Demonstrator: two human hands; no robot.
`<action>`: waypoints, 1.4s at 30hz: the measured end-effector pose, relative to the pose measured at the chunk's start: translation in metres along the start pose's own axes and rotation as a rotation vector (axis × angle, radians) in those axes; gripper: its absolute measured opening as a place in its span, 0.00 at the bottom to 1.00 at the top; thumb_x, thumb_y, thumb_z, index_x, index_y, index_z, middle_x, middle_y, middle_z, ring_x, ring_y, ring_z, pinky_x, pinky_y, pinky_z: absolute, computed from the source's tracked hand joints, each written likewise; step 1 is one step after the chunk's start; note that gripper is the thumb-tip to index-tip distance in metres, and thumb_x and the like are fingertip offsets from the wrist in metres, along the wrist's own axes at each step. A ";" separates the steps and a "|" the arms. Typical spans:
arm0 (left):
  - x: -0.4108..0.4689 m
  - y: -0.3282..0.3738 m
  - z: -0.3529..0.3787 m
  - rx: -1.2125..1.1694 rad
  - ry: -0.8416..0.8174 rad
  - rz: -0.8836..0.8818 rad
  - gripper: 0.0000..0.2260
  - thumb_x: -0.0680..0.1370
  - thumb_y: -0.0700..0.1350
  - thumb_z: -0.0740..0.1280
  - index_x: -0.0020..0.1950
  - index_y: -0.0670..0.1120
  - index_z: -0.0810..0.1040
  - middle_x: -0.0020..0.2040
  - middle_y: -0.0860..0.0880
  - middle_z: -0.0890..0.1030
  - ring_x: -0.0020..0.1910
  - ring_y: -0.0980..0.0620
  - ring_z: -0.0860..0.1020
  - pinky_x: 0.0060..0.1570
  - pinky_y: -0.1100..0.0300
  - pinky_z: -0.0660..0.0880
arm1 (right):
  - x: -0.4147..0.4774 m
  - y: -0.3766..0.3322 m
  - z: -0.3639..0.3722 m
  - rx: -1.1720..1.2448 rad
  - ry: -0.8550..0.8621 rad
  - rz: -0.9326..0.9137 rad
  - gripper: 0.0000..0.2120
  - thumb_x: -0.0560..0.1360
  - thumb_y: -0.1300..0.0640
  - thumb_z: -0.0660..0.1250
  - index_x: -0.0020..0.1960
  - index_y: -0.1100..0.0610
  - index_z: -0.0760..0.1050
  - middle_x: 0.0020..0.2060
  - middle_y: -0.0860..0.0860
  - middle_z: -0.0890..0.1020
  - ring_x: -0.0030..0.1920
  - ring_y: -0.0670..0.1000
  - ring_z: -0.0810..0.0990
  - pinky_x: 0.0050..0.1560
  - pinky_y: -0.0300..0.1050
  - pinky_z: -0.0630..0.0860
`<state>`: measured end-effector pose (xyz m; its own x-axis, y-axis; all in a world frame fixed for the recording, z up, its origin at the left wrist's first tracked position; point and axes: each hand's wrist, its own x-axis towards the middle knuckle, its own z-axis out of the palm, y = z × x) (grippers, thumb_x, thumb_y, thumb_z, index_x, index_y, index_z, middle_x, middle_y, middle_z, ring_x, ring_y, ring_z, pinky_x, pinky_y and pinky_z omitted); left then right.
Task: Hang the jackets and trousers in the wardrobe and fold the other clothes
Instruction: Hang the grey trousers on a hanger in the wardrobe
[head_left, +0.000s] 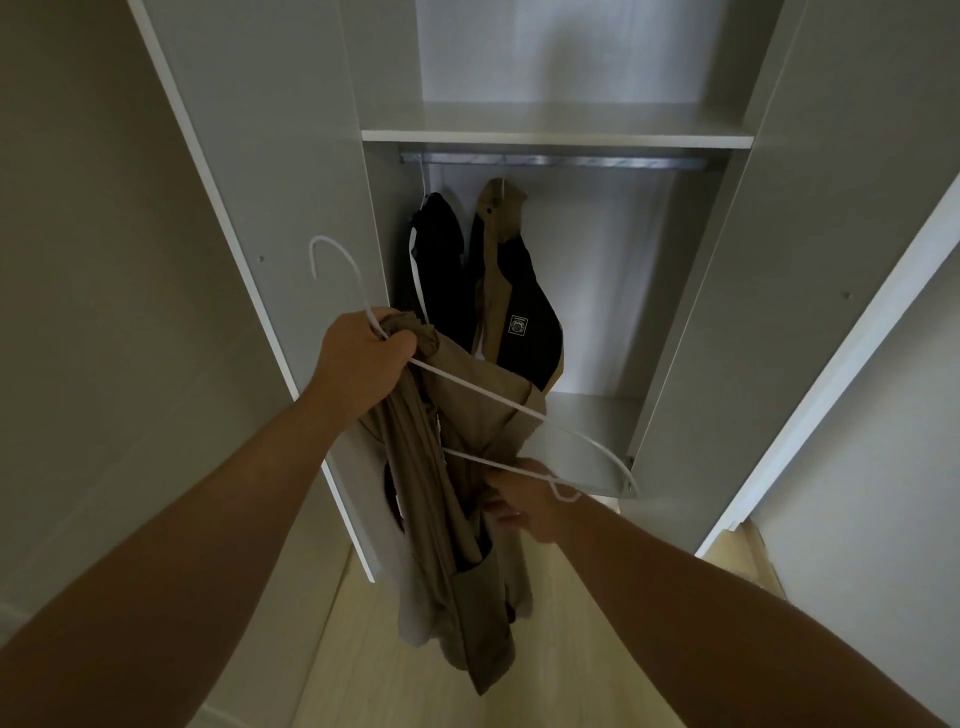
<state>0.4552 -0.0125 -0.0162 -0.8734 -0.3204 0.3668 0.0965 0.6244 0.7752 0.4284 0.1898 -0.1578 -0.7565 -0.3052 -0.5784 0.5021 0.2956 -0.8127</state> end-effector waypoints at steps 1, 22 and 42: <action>0.001 -0.003 -0.002 0.000 0.015 -0.009 0.09 0.78 0.36 0.65 0.39 0.36 0.80 0.30 0.47 0.75 0.27 0.59 0.71 0.30 0.72 0.66 | 0.002 -0.007 -0.008 -0.027 0.037 -0.041 0.16 0.83 0.57 0.64 0.66 0.65 0.75 0.56 0.63 0.80 0.44 0.54 0.79 0.48 0.47 0.79; 0.004 -0.052 -0.006 0.391 -0.042 -0.108 0.14 0.80 0.45 0.65 0.45 0.34 0.81 0.39 0.43 0.80 0.35 0.52 0.73 0.35 0.65 0.66 | -0.062 -0.125 -0.057 -0.536 0.575 -0.841 0.16 0.84 0.46 0.60 0.40 0.50 0.70 0.35 0.45 0.74 0.36 0.41 0.72 0.36 0.26 0.65; 0.021 -0.023 0.065 0.176 0.013 -0.029 0.26 0.79 0.66 0.63 0.36 0.44 0.74 0.33 0.49 0.77 0.34 0.57 0.74 0.34 0.68 0.63 | -0.077 -0.045 -0.035 -0.929 0.212 -0.774 0.17 0.79 0.65 0.62 0.64 0.53 0.80 0.62 0.51 0.79 0.62 0.53 0.76 0.66 0.44 0.73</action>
<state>0.4040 0.0124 -0.0599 -0.8685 -0.3484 0.3526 -0.0150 0.7295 0.6838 0.4493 0.2319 -0.0738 -0.8193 -0.5590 0.1277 -0.5335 0.6614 -0.5272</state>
